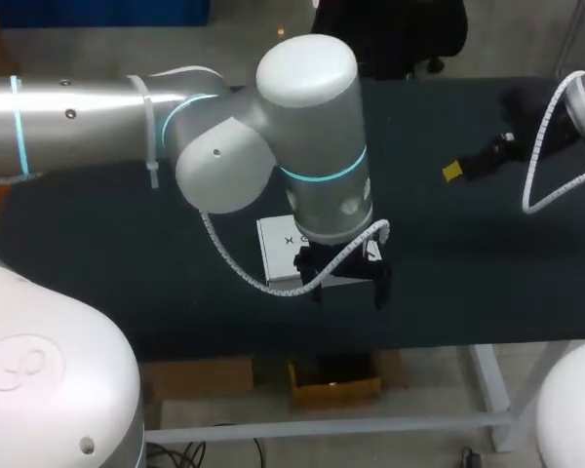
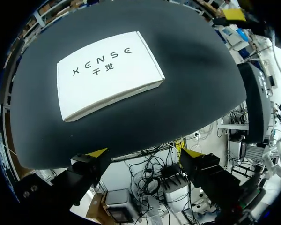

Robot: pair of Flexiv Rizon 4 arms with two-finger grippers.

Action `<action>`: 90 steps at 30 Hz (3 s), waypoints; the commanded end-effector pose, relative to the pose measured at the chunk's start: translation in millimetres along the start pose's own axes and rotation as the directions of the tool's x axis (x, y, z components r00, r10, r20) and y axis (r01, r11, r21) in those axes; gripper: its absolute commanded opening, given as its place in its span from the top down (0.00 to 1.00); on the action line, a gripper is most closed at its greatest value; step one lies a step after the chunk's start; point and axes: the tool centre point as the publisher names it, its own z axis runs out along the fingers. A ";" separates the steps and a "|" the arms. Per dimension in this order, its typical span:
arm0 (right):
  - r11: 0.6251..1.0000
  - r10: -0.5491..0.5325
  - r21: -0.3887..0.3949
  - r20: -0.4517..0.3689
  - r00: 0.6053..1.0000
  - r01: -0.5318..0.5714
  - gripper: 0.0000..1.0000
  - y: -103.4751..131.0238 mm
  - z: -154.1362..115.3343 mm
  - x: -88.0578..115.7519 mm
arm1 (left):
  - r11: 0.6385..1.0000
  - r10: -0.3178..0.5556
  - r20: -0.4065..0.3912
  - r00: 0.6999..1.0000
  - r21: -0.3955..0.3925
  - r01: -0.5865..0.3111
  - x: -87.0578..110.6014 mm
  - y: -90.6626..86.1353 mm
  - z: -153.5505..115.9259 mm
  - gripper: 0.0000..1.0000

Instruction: Assemble the packaging by folding the flat box into shape, placing the metal phone stand inside, and closing the box properly

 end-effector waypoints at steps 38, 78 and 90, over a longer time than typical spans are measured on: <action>0.781 -0.384 -0.468 0.165 0.909 0.415 0.00 27.4 -13.1 -38.5 | 0.941 -0.339 0.166 0.926 0.048 0.336 -12.5 -25.2 48.3 0.00; 0.782 -0.270 -0.463 0.351 0.897 0.417 0.00 37.5 -17.3 -51.1 | 0.893 -0.449 0.159 0.880 0.047 0.447 -55.9 -75.9 65.6 0.00; 0.782 -0.270 -0.463 0.351 0.897 0.417 0.00 37.5 -17.3 -51.1 | 0.905 -0.425 0.157 0.891 0.047 0.423 -75.3 -104.9 63.0 0.00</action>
